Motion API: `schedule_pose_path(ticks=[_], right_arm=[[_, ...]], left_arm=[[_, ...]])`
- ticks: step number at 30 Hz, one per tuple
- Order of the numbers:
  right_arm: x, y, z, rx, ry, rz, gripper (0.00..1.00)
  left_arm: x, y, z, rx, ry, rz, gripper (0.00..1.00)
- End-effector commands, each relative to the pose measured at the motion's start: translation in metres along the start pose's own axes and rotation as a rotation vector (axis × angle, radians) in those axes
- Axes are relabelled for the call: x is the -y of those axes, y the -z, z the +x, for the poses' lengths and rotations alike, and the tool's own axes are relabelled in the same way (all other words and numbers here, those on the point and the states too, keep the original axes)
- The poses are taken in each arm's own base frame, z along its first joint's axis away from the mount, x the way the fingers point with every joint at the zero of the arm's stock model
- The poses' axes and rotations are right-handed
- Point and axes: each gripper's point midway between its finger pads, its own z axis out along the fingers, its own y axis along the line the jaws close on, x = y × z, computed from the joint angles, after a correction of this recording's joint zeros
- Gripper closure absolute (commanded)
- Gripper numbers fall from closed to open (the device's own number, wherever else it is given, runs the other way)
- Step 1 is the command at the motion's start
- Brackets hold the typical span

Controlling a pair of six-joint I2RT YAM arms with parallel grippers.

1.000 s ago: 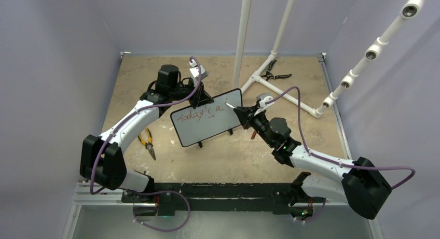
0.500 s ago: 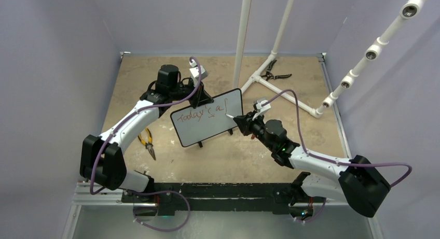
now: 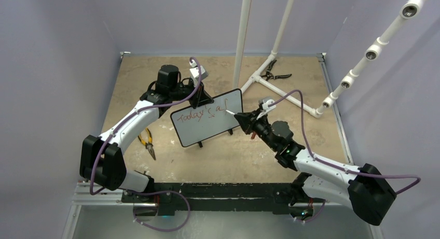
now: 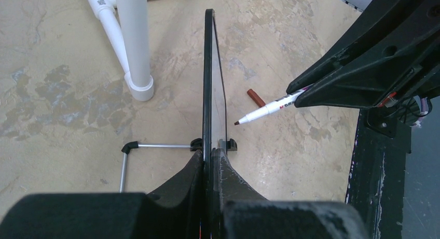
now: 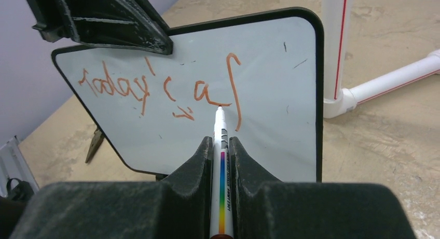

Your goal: Write a sentence on the whiteboard

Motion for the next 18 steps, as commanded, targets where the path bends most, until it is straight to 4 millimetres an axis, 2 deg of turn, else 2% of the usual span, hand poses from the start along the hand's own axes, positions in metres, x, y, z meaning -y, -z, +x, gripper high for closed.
schedule_pose_path(ticks=[1,12,18], right_arm=[[0.001,-0.009,-0.023,0.068,0.006,0.034,1.0],[-0.005,-0.019,-0.034,0.104,0.015,0.012,1.0],[-0.004,-0.024,-0.034,0.105,0.02,0.023,1.0]], left_arm=[[0.012,0.002,0.001,0.003,-0.018,0.043,1.0],[0.012,0.001,0.002,0.0,-0.018,0.042,1.0],[0.012,0.001,0.001,0.001,-0.018,0.044,1.0]])
